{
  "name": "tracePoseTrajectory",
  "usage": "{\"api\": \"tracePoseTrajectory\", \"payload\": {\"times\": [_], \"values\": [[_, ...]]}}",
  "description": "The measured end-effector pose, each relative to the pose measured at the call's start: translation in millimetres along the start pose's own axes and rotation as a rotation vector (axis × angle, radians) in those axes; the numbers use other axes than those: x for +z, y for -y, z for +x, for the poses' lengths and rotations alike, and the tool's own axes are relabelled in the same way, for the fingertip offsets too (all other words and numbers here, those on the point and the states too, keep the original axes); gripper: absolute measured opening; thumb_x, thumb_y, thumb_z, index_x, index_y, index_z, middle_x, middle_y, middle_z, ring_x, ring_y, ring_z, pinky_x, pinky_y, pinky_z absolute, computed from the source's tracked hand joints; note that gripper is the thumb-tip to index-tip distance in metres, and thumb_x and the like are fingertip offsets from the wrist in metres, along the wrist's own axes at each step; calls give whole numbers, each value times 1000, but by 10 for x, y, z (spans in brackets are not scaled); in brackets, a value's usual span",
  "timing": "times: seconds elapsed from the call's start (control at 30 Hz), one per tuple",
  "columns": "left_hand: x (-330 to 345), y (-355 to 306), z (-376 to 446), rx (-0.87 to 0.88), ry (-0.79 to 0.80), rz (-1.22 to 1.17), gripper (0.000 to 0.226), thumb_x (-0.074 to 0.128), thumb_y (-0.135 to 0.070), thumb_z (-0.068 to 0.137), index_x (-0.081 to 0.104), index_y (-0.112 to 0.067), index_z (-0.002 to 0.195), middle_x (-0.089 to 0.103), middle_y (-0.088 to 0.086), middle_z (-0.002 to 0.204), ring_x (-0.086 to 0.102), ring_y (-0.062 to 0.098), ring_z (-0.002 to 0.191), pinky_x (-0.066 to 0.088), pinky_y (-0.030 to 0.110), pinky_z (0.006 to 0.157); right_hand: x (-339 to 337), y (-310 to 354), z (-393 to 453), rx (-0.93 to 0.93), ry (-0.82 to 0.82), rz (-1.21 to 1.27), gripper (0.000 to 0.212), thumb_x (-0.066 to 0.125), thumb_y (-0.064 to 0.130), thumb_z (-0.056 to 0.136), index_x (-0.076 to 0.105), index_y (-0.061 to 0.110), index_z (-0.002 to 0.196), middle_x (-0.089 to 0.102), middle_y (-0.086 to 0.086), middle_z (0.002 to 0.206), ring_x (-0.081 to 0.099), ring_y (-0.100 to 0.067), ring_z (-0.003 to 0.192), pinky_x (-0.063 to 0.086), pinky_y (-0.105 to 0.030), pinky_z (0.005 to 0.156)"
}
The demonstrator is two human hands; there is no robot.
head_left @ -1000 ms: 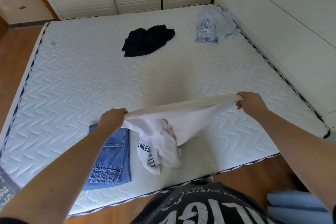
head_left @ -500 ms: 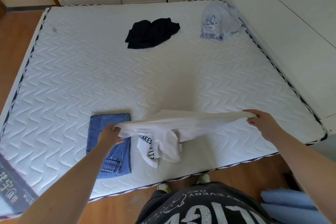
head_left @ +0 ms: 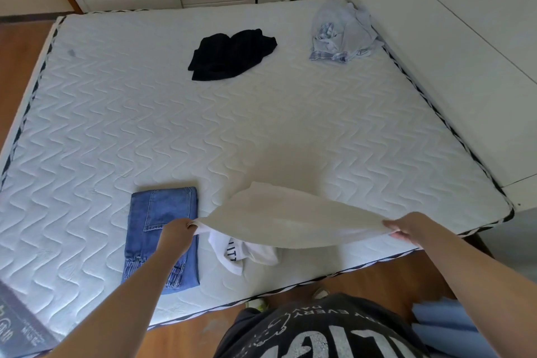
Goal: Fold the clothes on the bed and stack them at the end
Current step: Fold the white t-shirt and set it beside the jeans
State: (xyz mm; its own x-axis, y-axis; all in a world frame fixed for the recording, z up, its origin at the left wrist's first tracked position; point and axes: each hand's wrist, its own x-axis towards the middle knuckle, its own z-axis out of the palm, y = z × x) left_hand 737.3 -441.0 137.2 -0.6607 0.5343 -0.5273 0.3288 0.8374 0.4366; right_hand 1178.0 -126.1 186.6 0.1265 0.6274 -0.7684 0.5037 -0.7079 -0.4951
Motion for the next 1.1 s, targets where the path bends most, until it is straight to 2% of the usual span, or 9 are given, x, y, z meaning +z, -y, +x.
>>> {"api": "tracePoseTrajectory", "payload": {"times": [0.1,0.2,0.3,0.4,0.53,0.67,0.8,0.93,1.1], "values": [[-71,-253,111,-65,97,-43,22,45,-14,103,60,-4,116,70,21,100,71,32,87,56,32,64,-159,-42,120,169,56,-18,39,75,2,82,58,-8,116,60,-22,127,62,-27,98,53,-35,94],[-90,-546,143,-165,244,-465,16,48,-2,101,58,-9,111,74,19,81,74,26,78,62,33,65,-231,25,232,182,117,157,23,69,6,89,57,-4,105,63,-24,119,63,-28,91,59,-36,78],[-22,-867,242,-40,279,-549,33,58,11,90,66,-4,118,75,13,96,70,19,97,53,32,94,-260,210,385,157,150,366,12,67,7,90,58,0,94,65,-19,108,64,-25,83,62,-35,63],[22,-1303,323,-47,335,-782,35,61,6,91,64,-10,122,72,7,105,67,11,97,50,23,89,-304,499,556,100,177,543,11,69,4,88,60,-1,92,67,-15,95,68,-21,79,59,-29,50],[-148,-1948,582,-48,82,-981,20,51,-7,101,66,-9,113,73,6,93,73,11,85,49,29,94,-465,1186,790,14,197,661,9,66,6,91,58,4,88,69,-10,81,69,-13,54,55,-22,44],[-721,-2563,887,-32,-193,-998,23,52,1,97,69,-11,106,69,9,93,73,10,75,57,16,69,-699,2150,950,-146,168,782,22,61,9,96,56,8,117,60,-9,120,63,-15,91,57,-24,66],[-1437,-3166,1051,16,-355,-992,24,60,2,93,71,-12,110,66,10,106,66,11,82,56,17,73,-867,3222,819,-317,256,884,43,49,11,102,39,3,143,49,-8,140,60,-1,96,49,-11,75],[-2104,-3801,1151,69,-447,-1001,19,62,0,93,73,-14,98,66,9,108,67,13,85,56,13,65,-1020,4221,633,-428,445,982,25,43,10,104,46,3,129,51,-5,111,56,6,76,46,-5,69],[-2765,-4398,1185,122,-531,-1045,20,63,-4,93,74,-20,89,67,5,104,72,10,79,56,15,65,-1336,5116,366,-607,227,986,22,67,3,90,49,16,94,58,-12,113,65,-18,93,56,-19,64]]}}
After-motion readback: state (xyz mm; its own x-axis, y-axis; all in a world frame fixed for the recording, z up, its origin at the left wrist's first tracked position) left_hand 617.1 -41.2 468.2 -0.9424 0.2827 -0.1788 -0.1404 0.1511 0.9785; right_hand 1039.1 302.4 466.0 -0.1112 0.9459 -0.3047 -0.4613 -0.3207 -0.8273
